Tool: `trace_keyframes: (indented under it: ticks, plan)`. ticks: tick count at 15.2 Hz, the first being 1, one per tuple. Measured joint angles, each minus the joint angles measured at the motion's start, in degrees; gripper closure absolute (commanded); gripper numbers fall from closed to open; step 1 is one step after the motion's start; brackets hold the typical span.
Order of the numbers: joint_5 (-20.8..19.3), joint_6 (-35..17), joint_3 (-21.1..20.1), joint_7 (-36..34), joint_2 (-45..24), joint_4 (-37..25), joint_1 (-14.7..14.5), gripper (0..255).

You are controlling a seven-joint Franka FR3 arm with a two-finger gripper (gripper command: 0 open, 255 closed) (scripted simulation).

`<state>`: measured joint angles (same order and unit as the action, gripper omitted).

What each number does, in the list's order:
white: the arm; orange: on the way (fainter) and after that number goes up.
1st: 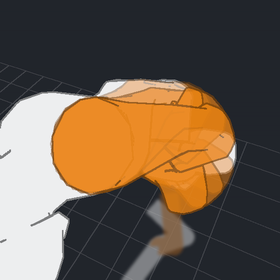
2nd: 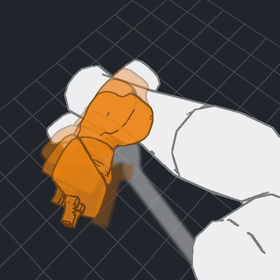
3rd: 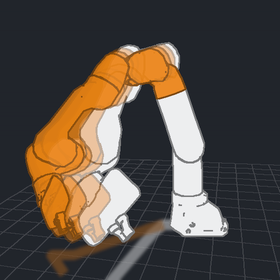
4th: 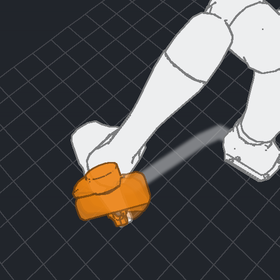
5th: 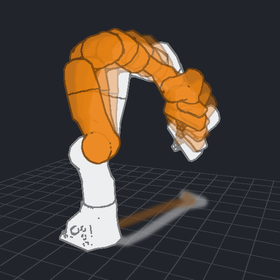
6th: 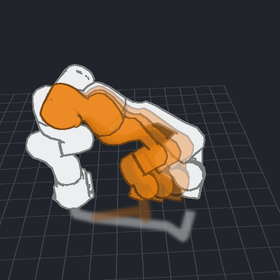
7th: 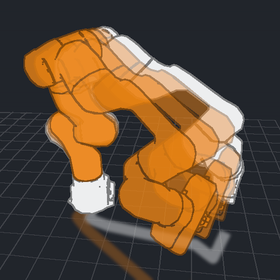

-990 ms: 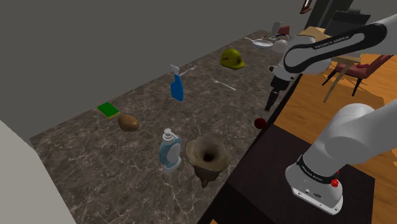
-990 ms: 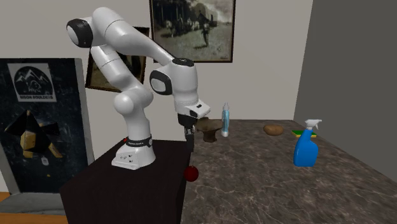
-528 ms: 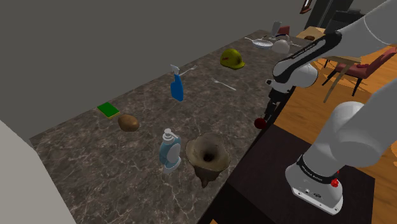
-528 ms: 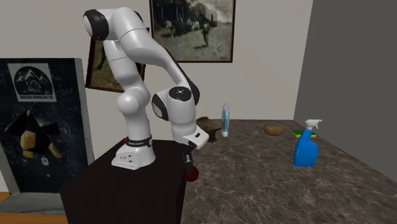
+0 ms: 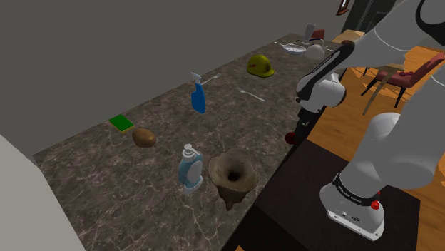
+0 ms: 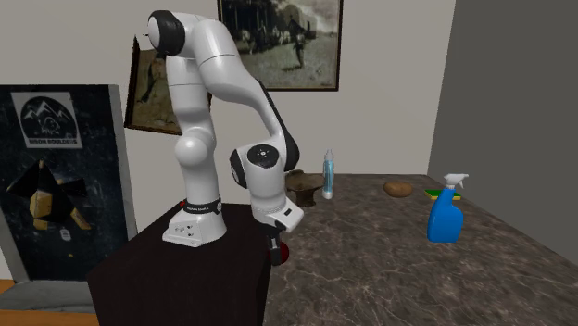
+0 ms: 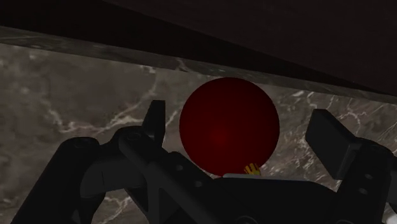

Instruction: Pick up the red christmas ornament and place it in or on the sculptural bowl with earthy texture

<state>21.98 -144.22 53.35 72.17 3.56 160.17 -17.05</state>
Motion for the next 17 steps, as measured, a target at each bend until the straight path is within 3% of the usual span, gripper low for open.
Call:
trace_keyframes:
  ticks: [2, 6, 7, 17]
  plan:
    - [2.5, -0.4, 0.0, 1.8, -1.5, -0.2, -0.7, 0]
    - [3.3, -0.5, 0.0, 2.4, -1.9, -0.3, -0.8, 0]
    - [3.3, -0.5, 0.0, 2.4, -1.9, -0.3, -0.9, 255]
    - [3.3, -0.4, 0.0, 2.4, -1.9, -0.3, -0.9, 255]
